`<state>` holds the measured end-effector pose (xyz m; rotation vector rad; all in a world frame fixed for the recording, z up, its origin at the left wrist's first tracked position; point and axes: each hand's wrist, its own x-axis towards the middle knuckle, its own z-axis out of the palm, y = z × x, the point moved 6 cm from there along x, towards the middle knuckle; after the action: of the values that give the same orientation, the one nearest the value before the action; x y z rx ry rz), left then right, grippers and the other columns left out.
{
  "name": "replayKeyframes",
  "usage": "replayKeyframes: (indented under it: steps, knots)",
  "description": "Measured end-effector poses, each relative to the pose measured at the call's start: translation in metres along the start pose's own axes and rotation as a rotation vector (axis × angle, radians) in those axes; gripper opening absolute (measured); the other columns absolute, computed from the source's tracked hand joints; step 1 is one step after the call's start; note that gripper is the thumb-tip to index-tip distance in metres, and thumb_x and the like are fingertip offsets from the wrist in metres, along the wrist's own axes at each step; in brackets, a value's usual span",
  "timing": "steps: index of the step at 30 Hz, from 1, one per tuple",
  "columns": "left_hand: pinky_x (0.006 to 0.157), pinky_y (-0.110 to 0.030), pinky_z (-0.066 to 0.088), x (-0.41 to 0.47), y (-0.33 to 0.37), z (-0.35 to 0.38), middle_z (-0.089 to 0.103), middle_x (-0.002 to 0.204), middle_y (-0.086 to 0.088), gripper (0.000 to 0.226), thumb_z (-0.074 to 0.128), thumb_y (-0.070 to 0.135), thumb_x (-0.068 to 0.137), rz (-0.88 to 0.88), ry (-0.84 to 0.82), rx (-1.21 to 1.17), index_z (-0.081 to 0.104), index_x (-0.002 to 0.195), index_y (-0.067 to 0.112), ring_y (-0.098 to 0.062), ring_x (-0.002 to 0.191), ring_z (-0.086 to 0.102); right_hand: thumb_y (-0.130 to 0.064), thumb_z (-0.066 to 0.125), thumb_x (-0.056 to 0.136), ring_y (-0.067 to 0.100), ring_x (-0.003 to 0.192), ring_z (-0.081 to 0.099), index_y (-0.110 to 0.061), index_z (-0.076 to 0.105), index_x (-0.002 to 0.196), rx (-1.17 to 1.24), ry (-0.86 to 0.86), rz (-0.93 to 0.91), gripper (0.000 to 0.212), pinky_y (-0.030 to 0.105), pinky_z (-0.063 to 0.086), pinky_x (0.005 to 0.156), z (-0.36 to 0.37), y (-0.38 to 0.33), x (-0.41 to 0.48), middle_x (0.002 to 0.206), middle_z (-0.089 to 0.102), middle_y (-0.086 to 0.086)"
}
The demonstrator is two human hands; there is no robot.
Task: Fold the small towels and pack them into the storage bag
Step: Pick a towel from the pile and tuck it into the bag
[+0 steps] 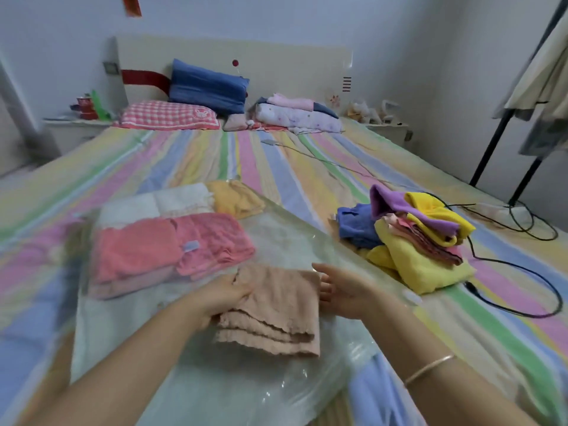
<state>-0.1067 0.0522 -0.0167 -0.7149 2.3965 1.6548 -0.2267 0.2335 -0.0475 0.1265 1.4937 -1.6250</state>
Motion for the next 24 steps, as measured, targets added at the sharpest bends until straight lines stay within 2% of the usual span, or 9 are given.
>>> replayKeyframes:
  steps: [5,7,10,13,15,18,20,22,24]
  knots:
    - [0.093,-0.032,0.051,-0.003,-0.02,-0.016,0.069,0.108,0.004,0.02,0.056,0.019,0.094,0.093,0.211,-0.047,0.061,0.111,0.029,-0.015,0.102,0.064,-0.043,0.077,0.075,0.026,0.096,0.058,0.001,0.045,0.129,0.153,-0.021,0.025,0.077,0.035,0.054,0.08,0.025,0.026,0.005,0.11,0.056,0.01]
    - [0.086,-0.024,0.052,-0.011,-0.004,-0.011,0.069,0.103,0.006,0.023,0.057,0.015,0.095,0.173,0.165,-0.217,0.061,0.114,0.027,-0.012,0.097,0.065,-0.053,0.075,0.072,0.026,0.102,0.063,-0.005,0.054,0.129,0.16,-0.133,0.038,0.078,0.036,0.051,0.087,0.041,0.03,-0.004,0.113,0.064,0.006]
    - [0.066,-0.011,0.052,-0.024,0.026,-0.004,0.07,0.083,0.017,0.022,0.058,0.012,0.095,0.271,0.048,-0.424,0.059,0.098,0.034,-0.001,0.077,0.067,-0.062,0.061,0.075,0.031,0.106,0.066,-0.005,0.064,0.123,0.329,-0.324,-0.015,0.074,0.042,0.053,0.09,0.059,0.037,-0.022,0.121,0.065,0.019]
    - [0.067,-0.022,0.058,-0.029,0.045,0.002,0.076,0.081,0.005,0.012,0.058,0.014,0.094,0.251,-0.084,-0.621,0.062,0.097,0.025,-0.011,0.075,0.073,-0.069,0.059,0.077,0.034,0.138,0.036,-0.008,0.039,0.145,0.599,-0.603,-0.212,0.094,0.048,0.025,0.116,0.068,0.038,-0.039,0.15,0.037,0.019]
    - [0.076,-0.03,0.059,-0.029,0.052,0.009,0.076,0.092,-0.003,0.013,0.06,0.016,0.093,0.228,-0.115,-0.628,0.065,0.104,0.022,-0.018,0.084,0.073,-0.073,0.059,0.074,0.036,0.137,0.037,-0.007,0.041,0.144,0.752,-0.688,-0.292,0.098,0.05,0.029,0.114,0.07,0.042,-0.049,0.15,0.036,0.02]
    - [0.073,-0.025,0.058,-0.025,0.052,0.014,0.073,0.097,-0.003,0.013,0.061,0.017,0.094,0.257,-0.036,-0.413,0.064,0.104,0.024,-0.012,0.082,0.071,-0.067,0.071,0.066,0.037,0.138,0.035,-0.005,0.041,0.144,0.776,-0.687,-0.335,0.104,0.051,0.028,0.114,0.073,0.045,-0.068,0.15,0.037,0.021]
    - [0.088,-0.03,0.054,-0.016,0.049,0.011,0.068,0.115,0.001,0.033,0.065,0.032,0.089,0.31,0.099,-0.08,0.06,0.12,0.021,-0.011,0.098,0.066,-0.051,0.078,0.067,0.036,0.134,0.041,-0.004,0.044,0.141,0.725,-0.612,-0.289,0.094,0.05,0.031,0.112,0.067,0.043,-0.074,0.145,0.043,0.021]
    - [0.088,-0.033,0.048,-0.016,0.048,0.006,0.058,0.121,0.008,0.052,0.063,0.047,0.086,0.338,0.345,0.316,0.049,0.129,0.021,-0.012,0.106,0.057,-0.023,0.078,0.07,0.037,0.124,0.051,-0.002,0.049,0.136,0.607,-0.457,-0.246,0.075,0.051,0.042,0.104,0.055,0.043,-0.077,0.134,0.053,0.023]
    - [0.074,-0.03,0.041,-0.037,0.054,0.006,0.054,0.113,0.005,0.04,0.058,0.044,0.09,0.423,0.653,0.429,0.044,0.119,0.02,-0.018,0.1,0.056,-0.007,0.061,0.077,0.038,0.113,0.059,0.001,0.053,0.128,0.532,-0.25,-0.218,0.053,0.052,0.047,0.097,0.032,0.044,-0.074,0.121,0.062,0.023]
